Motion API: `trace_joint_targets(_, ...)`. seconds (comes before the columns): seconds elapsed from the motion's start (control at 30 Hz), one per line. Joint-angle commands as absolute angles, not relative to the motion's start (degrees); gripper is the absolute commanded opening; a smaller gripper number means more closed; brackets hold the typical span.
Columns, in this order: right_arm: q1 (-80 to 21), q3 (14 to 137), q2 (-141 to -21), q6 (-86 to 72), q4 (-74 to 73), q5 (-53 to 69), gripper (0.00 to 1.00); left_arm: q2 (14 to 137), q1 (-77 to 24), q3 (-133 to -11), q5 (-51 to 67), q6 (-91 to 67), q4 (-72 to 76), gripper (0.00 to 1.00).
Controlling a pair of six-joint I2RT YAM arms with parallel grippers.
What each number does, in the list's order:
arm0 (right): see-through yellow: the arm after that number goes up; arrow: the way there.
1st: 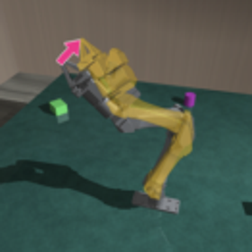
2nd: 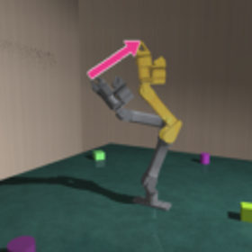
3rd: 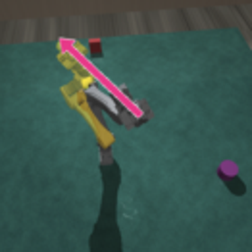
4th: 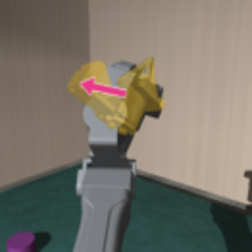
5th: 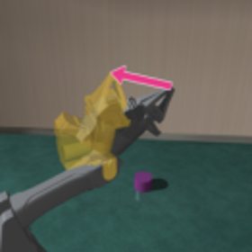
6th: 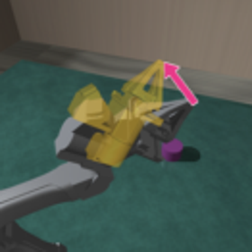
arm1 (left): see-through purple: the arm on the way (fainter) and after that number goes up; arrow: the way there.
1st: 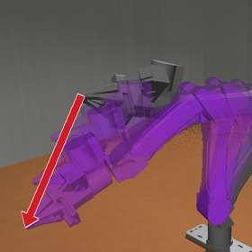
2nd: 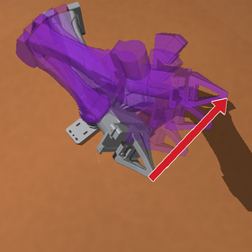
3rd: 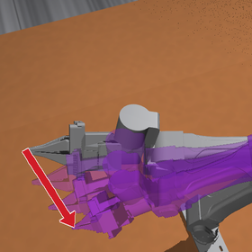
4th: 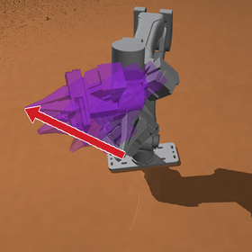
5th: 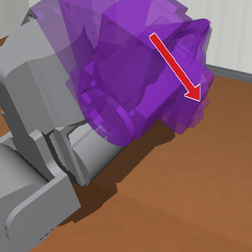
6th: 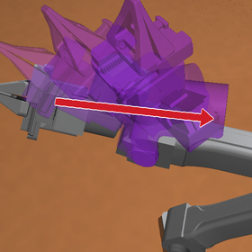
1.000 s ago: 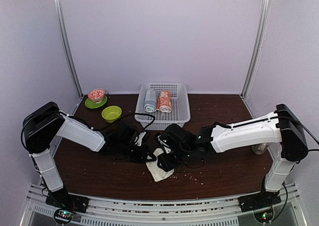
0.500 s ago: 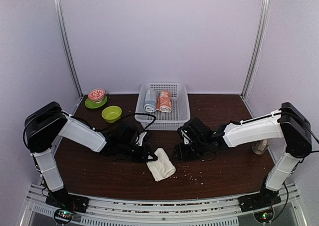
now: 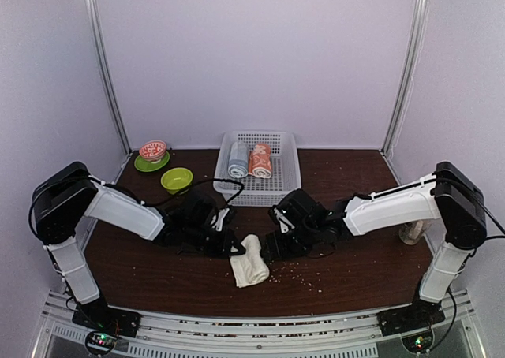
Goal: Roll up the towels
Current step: Roll the towel at the center of the board.
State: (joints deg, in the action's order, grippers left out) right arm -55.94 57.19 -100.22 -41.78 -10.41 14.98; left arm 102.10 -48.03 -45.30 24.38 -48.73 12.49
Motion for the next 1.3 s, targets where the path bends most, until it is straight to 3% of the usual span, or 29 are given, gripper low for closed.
trace_joint_targets(0.0, -57.73, 60.48, -101.01, -41.14, -10.26, 15.54, 0.55, 100.90, -47.72, -44.32, 22.83, -47.29, 10.28, 0.07)
trace_joint_targets(0.47, -59.22, 63.57, -104.45, -42.95, -12.07, 13.76, 0.59, 98.37, -47.74, -41.47, 21.72, -47.61, 10.16, 0.08)
trace_joint_targets(0.93, -60.11, 69.47, -109.78, -45.09, -14.47, 12.16, 0.60, 83.37, -47.72, -38.28, 14.90, -44.45, -0.95, 0.23)
trace_joint_targets(1.27, -60.25, 71.09, -110.75, -45.20, -16.09, 11.56, 0.61, 88.72, -47.77, -40.73, 7.27, -42.94, -8.14, 0.13)
